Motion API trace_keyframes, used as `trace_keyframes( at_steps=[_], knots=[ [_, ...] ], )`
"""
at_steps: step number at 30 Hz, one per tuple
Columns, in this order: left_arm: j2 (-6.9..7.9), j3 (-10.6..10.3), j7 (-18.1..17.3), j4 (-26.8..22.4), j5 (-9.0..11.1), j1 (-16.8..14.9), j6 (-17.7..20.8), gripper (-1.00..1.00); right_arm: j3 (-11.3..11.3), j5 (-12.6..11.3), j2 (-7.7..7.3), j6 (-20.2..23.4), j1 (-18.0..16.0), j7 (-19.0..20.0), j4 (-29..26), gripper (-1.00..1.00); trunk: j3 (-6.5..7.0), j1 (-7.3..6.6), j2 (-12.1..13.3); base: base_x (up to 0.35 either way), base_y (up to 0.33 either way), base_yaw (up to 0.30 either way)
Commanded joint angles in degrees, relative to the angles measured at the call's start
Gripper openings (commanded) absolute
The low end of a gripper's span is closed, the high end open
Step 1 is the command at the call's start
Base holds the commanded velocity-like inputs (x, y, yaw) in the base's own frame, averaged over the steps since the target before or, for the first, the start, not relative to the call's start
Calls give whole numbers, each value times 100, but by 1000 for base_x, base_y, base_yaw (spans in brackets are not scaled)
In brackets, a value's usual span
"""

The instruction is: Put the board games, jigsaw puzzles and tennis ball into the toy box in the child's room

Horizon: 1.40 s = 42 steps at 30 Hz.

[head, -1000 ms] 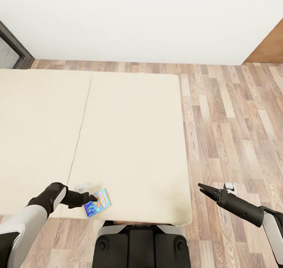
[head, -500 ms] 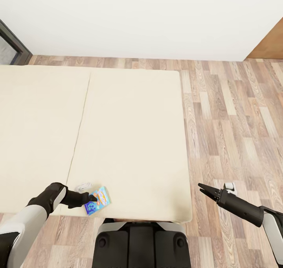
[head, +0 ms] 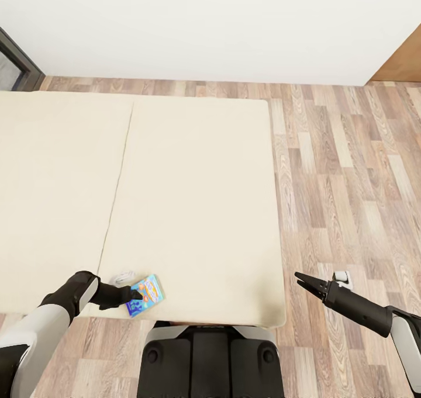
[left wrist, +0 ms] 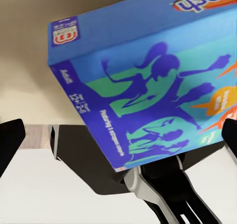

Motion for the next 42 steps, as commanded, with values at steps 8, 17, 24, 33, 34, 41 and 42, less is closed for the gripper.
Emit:
trace_keyframes(
  at_steps=[8,17,24,33,34,41,42],
  knots=[
    [-2,64,57,-12,15,-1,42,100,-5,12,0,21,-3,24,-2,100,-43,3,-9,0,0,0],
    [-5,74,68,-54,34,-1,-100,100,-5,12,0,21,-3,24,0,100,-50,3,-9,0,0,0],
    [-10,62,42,-51,58,-1,-419,100,-8,12,0,20,-3,24,0,100,-51,3,-9,0,0,0],
    [-11,59,-7,-50,67,-1,-465,100,-5,12,0,13,-3,23,1,100,-51,3,-9,0,0,0],
    [-11,58,-9,-49,66,-1,-466,100,-5,12,0,15,-3,23,1,100,-51,3,-9,0,0,0],
    [-26,54,-22,-49,63,-1,-468,100,-5,12,0,17,-3,24,1,100,-51,3,-9,0,-8,0],
    [-29,54,-23,-49,63,-1,-468,100,-6,12,0,17,-3,24,1,100,-51,3,-9,0,-59,0]
  ],
)
